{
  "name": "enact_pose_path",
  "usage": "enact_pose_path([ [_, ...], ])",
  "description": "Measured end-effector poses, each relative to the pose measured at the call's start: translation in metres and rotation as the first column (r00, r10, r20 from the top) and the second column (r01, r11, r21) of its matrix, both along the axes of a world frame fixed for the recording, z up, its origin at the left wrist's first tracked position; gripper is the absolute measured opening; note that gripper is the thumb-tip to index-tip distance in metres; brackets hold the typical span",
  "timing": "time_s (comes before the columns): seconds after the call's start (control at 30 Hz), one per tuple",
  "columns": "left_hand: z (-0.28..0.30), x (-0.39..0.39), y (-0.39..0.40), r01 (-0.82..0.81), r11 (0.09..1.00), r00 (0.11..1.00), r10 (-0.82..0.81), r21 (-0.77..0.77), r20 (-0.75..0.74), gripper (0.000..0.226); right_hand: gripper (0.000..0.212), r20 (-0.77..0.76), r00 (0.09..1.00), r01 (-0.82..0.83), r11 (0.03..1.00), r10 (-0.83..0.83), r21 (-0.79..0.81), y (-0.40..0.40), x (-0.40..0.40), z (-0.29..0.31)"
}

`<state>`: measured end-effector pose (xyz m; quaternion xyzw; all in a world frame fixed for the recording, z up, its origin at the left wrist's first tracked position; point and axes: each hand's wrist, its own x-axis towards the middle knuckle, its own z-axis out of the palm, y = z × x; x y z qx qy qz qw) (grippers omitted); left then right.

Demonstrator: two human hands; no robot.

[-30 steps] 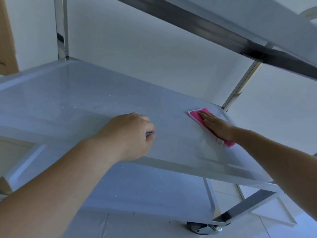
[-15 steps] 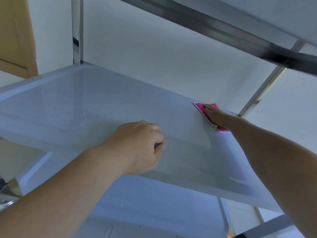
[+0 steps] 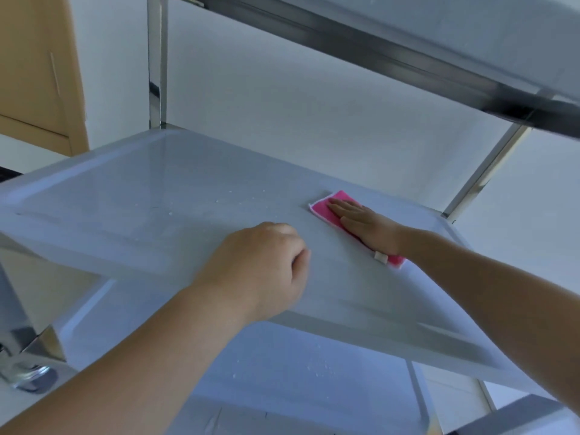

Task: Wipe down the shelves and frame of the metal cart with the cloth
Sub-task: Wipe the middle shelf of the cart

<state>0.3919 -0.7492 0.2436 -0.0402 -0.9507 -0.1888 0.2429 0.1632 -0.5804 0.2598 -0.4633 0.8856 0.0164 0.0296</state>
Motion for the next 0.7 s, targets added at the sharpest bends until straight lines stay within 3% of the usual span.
enact_pose_path([
  [0.1, 0.002, 0.004, 0.002, -0.095, 0.995, 0.988, 0.099, 0.04, -0.119, 0.031, 0.045, 0.055, 0.992, -0.107, 0.993, 0.109, -0.047, 0.006, 0.04, -0.001],
  [0.33, 0.005, 0.005, 0.001, -0.121, 0.992, 0.975, 0.128, 0.046, -0.18, 0.026, 0.048, 0.127, 0.969, -0.213, 0.977, 0.214, -0.026, 0.028, 0.117, 0.003],
  [0.5, 0.011, 0.008, 0.0, -0.082, 0.994, 0.986, 0.091, 0.07, -0.138, 0.023, 0.048, 0.176, 0.958, -0.225, 0.974, 0.226, -0.025, 0.034, 0.137, 0.005],
  [0.63, 0.026, 0.018, -0.03, -0.162, 0.982, 0.983, 0.153, -0.093, -0.096, 0.03, 0.048, 0.173, 0.959, -0.224, 0.974, 0.225, -0.021, 0.035, 0.136, 0.006],
  [0.7, 0.027, 0.028, -0.054, -0.21, 0.975, 0.974, 0.202, -0.077, -0.098, 0.035, 0.049, 0.167, 0.96, -0.226, 0.974, 0.226, -0.02, 0.036, 0.136, 0.006],
])
